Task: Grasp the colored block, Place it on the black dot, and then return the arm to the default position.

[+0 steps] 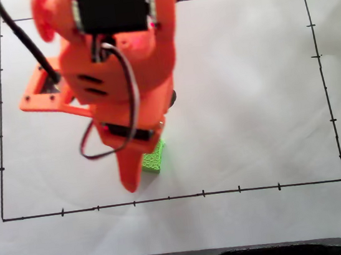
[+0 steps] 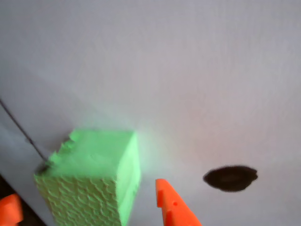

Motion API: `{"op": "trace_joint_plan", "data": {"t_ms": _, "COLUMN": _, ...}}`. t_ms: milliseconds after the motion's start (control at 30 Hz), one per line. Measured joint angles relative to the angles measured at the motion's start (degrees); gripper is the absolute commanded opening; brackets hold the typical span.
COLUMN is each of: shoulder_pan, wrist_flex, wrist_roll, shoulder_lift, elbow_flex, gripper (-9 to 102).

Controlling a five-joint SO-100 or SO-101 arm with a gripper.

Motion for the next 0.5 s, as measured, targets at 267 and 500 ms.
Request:
{"op": "trace_joint_plan", "data": {"t_ms": 267, "shoulder_pan": 0.09, "wrist_flex": -0.79, "wrist_roll": -0.97, "shoulder_lift": -2.55, "elbow_flex": -1.76, "gripper": 31}}
{"op": "trace_joint_plan", "data": {"t_ms": 500, "shoulder_pan": 0.88, "wrist_flex": -1.85, "wrist_roll": -1.49, "shoulder_lift": -3.16, "elbow_flex": -1.76, "gripper": 23}}
